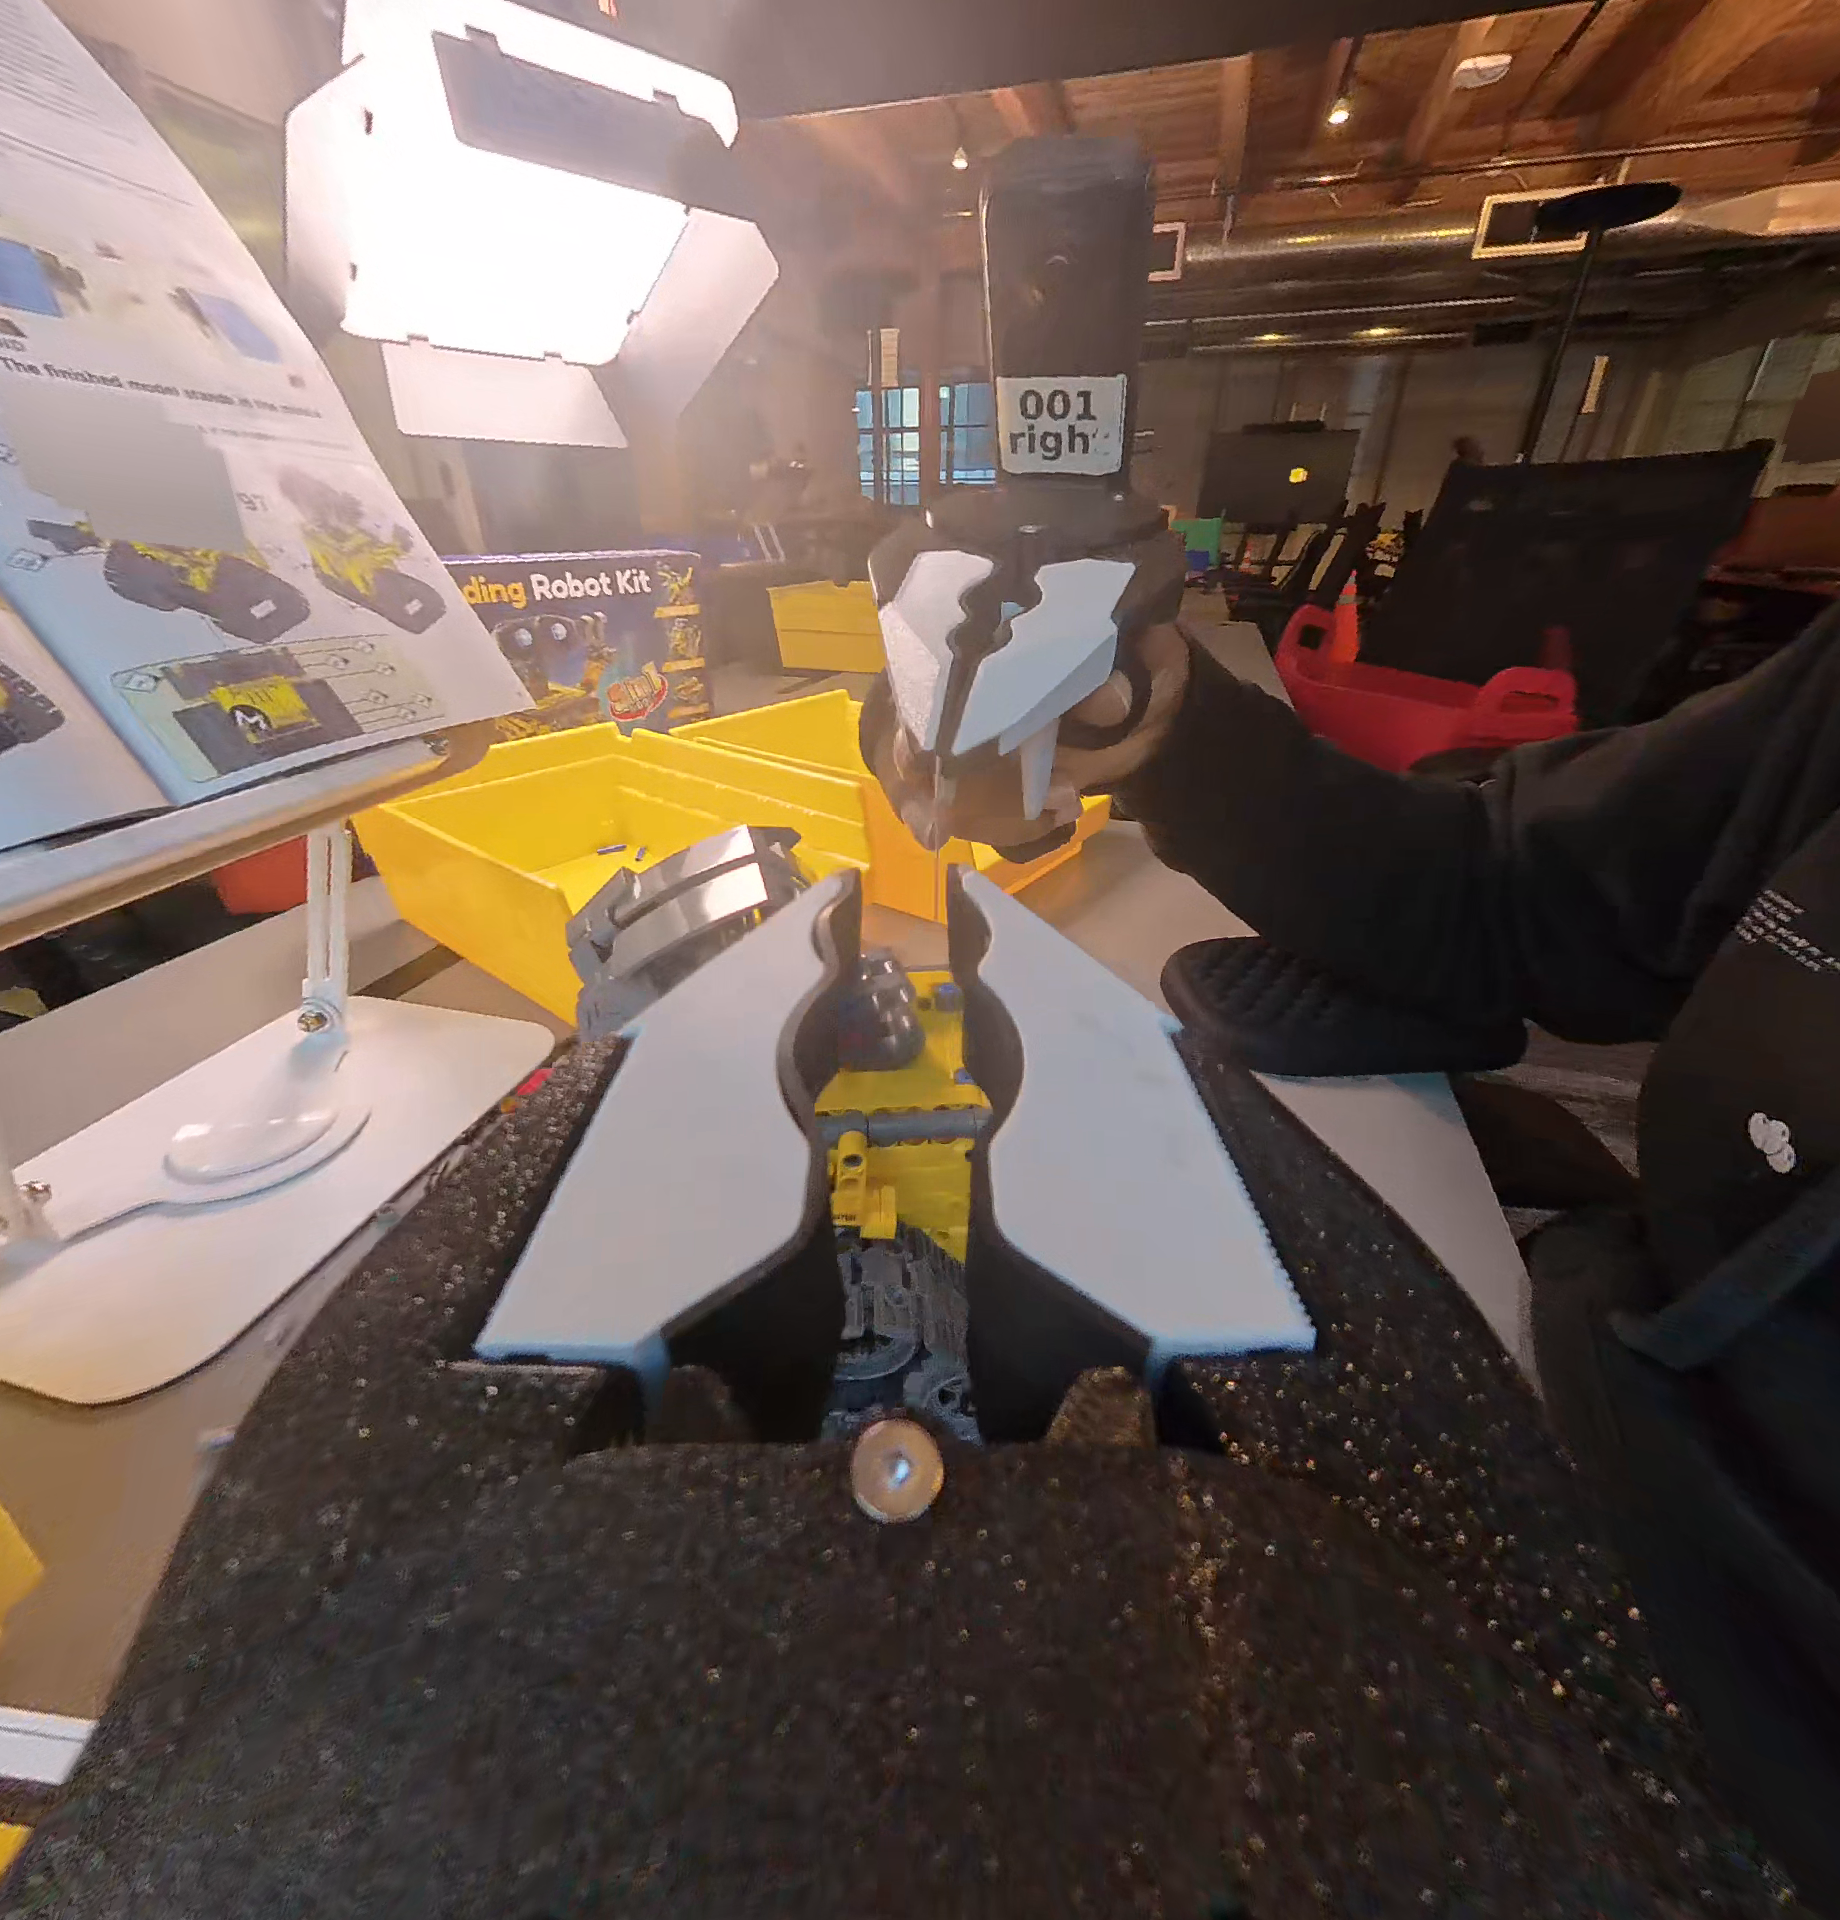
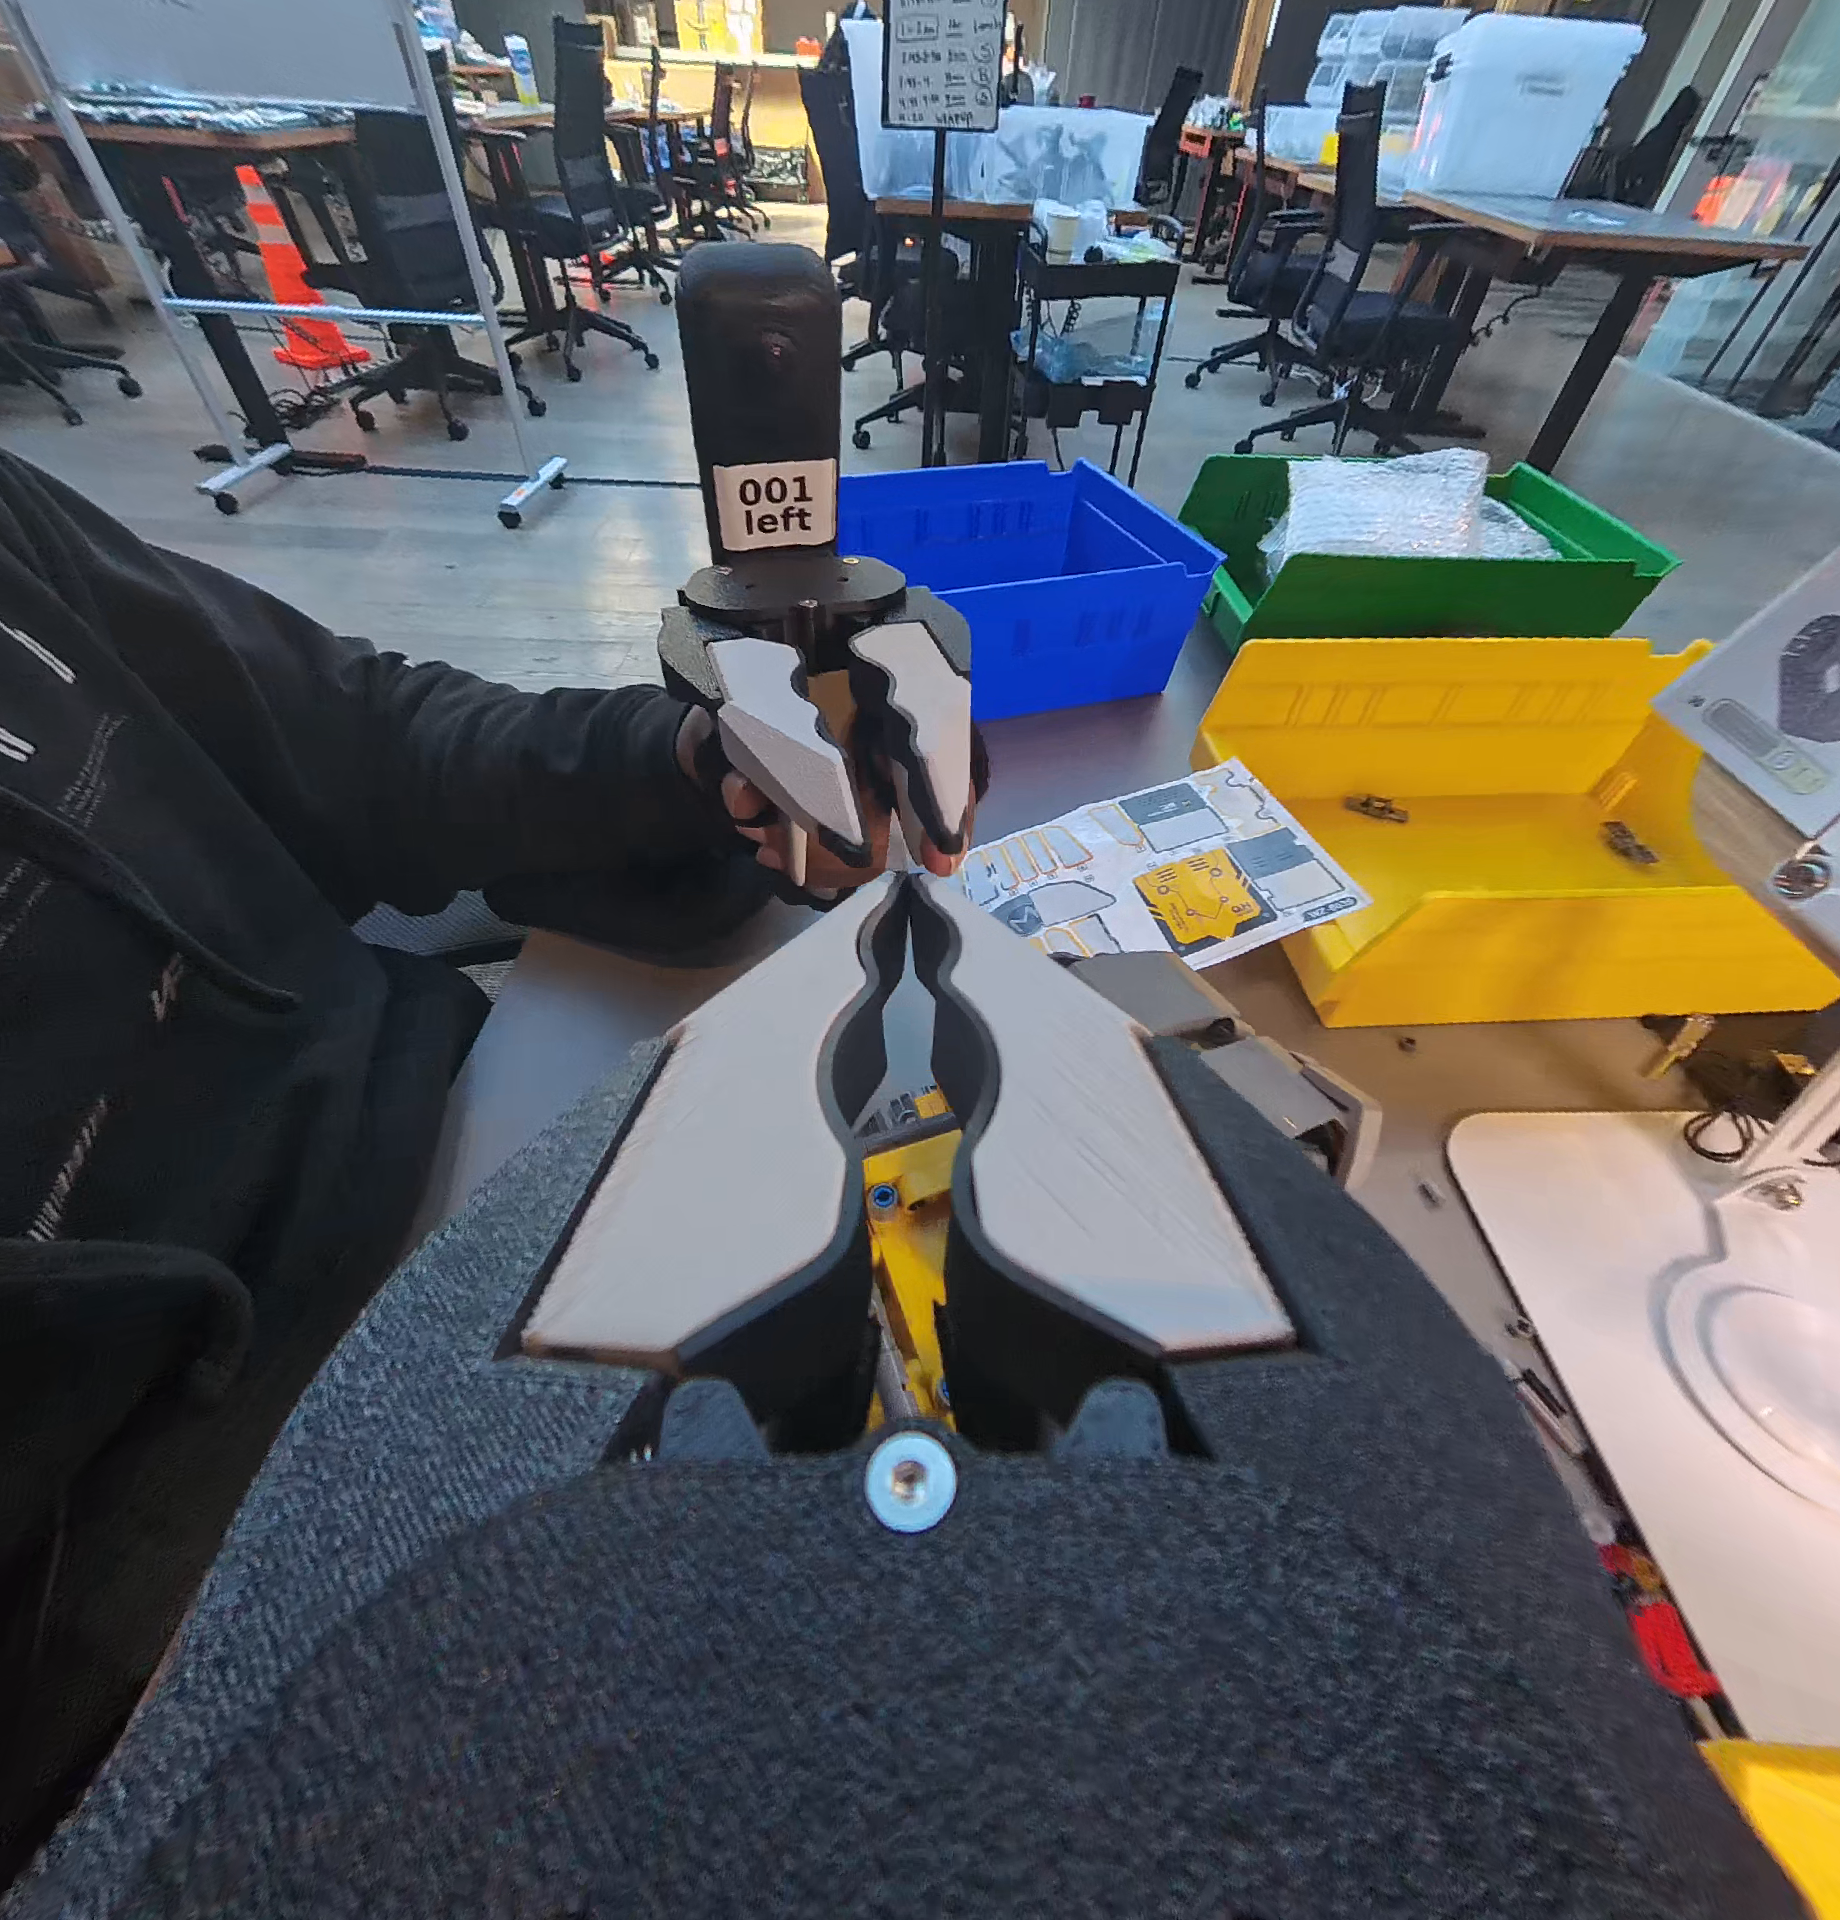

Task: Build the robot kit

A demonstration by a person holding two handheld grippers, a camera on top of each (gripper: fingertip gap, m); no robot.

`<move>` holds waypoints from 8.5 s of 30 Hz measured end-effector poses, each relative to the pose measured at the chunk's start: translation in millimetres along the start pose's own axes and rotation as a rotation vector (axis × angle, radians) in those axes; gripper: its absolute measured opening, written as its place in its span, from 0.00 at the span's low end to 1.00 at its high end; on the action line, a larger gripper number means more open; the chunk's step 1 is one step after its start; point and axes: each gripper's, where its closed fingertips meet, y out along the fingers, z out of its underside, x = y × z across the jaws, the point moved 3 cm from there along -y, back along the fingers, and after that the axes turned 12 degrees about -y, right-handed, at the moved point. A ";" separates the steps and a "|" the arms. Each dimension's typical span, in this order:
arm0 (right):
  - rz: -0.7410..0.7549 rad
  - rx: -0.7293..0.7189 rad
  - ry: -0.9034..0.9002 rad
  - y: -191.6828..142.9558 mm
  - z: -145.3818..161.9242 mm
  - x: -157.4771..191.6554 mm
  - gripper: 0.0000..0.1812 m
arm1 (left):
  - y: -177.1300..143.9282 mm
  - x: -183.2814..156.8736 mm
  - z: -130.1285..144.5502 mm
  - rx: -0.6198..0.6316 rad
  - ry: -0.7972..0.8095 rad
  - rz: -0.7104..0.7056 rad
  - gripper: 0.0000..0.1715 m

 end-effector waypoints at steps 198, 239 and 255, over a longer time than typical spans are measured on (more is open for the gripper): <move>0.023 -0.202 0.259 -2.4 2.7 -25.8 0.01 | 6.9 27.9 -27.0 -0.137 -0.521 0.043 0.00; -0.032 0.109 0.470 -31.3 48.3 -68.5 0.36 | -0.9 30.5 -24.1 -0.047 -0.564 0.055 0.00; -0.270 0.112 0.472 10.6 77.7 -62.4 0.45 | -5.8 36.9 -11.2 -0.009 -0.619 0.085 0.00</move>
